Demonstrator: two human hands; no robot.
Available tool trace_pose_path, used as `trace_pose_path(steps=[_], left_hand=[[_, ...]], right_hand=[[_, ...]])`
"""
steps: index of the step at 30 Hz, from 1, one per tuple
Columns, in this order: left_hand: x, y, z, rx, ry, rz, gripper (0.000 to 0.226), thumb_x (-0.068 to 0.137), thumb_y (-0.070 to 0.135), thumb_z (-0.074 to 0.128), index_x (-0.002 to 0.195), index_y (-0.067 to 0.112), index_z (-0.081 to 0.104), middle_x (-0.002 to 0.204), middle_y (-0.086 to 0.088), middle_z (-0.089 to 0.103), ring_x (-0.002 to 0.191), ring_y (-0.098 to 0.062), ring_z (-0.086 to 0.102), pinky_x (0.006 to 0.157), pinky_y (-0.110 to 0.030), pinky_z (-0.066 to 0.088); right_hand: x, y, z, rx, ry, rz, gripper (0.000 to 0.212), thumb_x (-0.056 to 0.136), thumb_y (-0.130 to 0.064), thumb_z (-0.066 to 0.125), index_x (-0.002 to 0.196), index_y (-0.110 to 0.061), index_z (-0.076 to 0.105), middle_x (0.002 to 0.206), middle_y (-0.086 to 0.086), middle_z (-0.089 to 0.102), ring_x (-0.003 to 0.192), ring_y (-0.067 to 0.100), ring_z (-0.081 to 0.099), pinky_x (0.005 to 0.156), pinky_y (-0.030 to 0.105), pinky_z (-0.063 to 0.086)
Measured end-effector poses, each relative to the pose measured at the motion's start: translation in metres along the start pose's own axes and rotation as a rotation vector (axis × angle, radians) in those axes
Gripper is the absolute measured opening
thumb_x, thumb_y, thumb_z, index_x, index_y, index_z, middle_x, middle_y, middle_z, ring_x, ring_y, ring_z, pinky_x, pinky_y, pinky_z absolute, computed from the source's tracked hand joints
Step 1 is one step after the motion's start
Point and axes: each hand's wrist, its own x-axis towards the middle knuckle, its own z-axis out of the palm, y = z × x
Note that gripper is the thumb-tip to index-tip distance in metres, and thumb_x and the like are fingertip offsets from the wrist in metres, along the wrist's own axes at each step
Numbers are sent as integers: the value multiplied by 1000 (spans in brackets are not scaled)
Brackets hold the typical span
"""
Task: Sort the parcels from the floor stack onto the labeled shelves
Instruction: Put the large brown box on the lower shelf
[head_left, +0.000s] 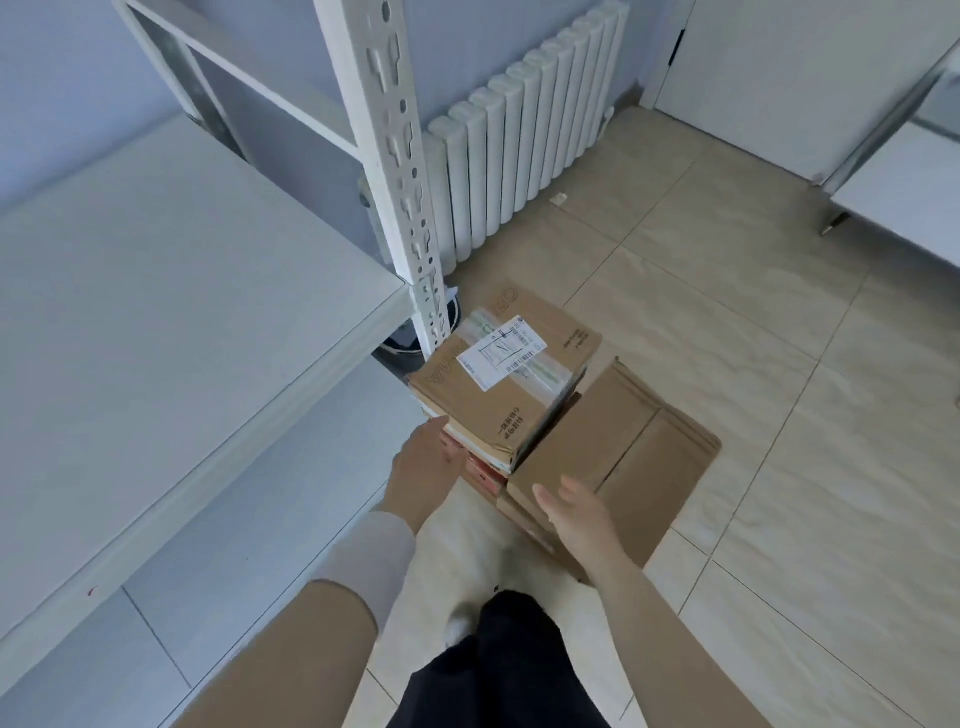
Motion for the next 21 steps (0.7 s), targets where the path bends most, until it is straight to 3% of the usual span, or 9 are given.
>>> trace_pose_path(steps=[7,12,15,17,19,21], left_hand=[[95,7,-15,-106,80,-88,51,91,20,54,138,12,37,135,-10,46,127,-28,43,101,-35,35],[146,1,-13,-206,60,-225,69,90,29,56,148,11,21,151,-10,31,136,-27,35,112,-41,30],[167,-5,-10,-269,24,-265,68,91,34,53,148,14,22,152,-6,28,138,-26,32,112,-40,28],[177,-10,-9,-280,3,-273,62,89,37,54,143,14,33,144,-6,39,132,-26,39,104,-37,35],[182,-13,-8,-265,-39,-252,46,87,39,56,125,14,48,120,-4,56,111,-24,52,84,-29,42],[180,-15,-7,-273,-55,-231,40,89,36,57,122,14,50,107,0,57,100,-20,54,78,-26,39]], right_hand=[[85,-27,3,290,3,141,70,89,-42,57,145,-12,29,148,5,38,132,23,43,111,39,36],[128,-32,16,386,25,188,65,88,-38,60,142,-12,36,138,3,51,124,20,51,105,42,43],[145,-33,26,375,74,194,61,85,-44,61,137,-17,45,130,-1,58,117,18,56,101,41,46],[154,-31,31,364,107,210,66,83,-47,61,139,-17,42,132,-1,57,119,19,55,102,41,45],[157,-31,35,399,119,240,64,84,-42,63,139,-16,43,130,0,58,118,19,56,102,41,45],[157,-31,38,449,138,254,55,86,-32,64,135,-14,46,126,3,61,114,20,58,100,40,46]])
